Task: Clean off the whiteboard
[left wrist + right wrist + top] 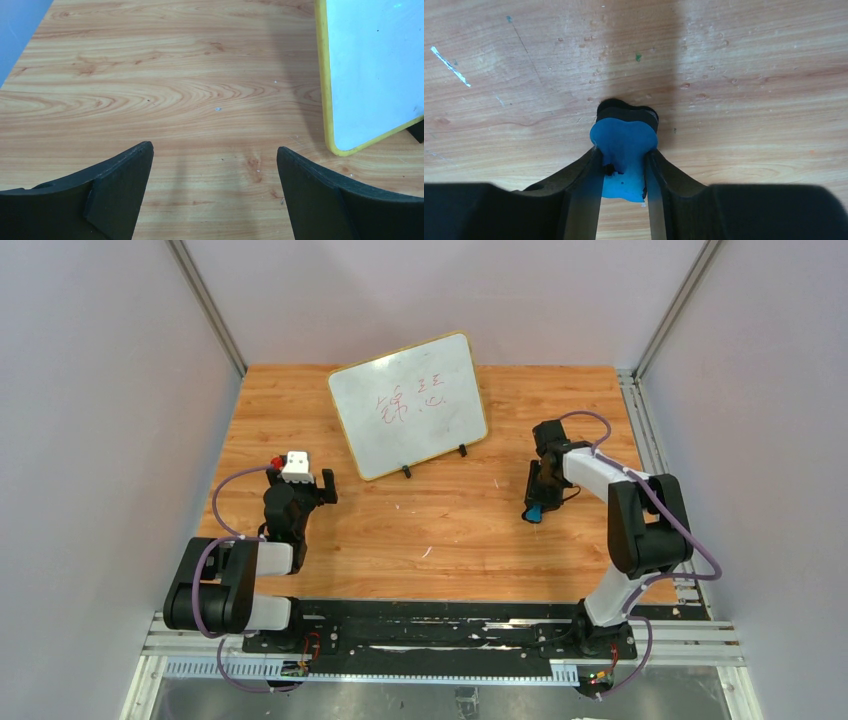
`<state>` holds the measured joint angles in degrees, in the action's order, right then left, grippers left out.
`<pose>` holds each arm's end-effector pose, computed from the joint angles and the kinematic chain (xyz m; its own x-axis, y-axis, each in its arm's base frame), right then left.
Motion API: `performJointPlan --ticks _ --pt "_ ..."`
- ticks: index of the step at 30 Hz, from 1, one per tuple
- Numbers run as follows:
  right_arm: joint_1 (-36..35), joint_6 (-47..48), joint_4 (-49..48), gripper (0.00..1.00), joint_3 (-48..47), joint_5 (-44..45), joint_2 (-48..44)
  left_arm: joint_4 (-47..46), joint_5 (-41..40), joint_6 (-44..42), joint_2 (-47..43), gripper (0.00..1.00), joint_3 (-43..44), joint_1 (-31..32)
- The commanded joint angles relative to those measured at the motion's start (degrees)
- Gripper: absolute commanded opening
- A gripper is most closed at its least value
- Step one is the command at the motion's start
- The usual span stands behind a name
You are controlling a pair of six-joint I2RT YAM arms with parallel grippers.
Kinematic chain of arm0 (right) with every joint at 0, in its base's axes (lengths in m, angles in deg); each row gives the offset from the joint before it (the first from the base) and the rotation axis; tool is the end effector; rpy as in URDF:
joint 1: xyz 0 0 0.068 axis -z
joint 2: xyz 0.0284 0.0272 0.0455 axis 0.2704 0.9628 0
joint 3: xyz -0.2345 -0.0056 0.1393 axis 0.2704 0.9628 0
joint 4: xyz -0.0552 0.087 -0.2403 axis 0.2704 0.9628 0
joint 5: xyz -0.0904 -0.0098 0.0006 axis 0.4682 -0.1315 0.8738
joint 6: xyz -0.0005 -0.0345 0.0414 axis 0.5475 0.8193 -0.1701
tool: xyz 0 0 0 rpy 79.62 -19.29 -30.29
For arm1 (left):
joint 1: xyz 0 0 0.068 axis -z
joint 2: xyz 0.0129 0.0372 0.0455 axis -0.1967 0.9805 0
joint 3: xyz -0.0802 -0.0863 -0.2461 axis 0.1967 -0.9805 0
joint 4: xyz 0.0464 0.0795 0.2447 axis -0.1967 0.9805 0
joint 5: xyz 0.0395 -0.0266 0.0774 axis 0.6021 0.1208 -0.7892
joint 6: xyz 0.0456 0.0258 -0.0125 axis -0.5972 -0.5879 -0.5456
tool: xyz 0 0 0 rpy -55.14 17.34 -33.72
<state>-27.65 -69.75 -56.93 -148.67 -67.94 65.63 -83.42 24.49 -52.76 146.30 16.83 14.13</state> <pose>0.3159 0.0659 0.1676 -0.9047 0.2702 -0.3295 0.2370 0.9617 0.1379 0.2212 -0.0089 0.1531 -0.1416 0.0635 -0.9879 0.0077 0.9980 0.0631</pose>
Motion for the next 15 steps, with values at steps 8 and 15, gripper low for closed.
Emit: performJointPlan --ticks 8,15 --pt "-0.9 -1.4 1.6 0.01 -0.9 2.2 1.0 -2.4 0.2 -0.8 0.3 0.98 0.5 0.4" --pt "-1.2 -0.7 1.7 0.01 0.1 5.2 -6.0 -2.4 0.2 -0.7 0.3 0.98 0.5 0.4"
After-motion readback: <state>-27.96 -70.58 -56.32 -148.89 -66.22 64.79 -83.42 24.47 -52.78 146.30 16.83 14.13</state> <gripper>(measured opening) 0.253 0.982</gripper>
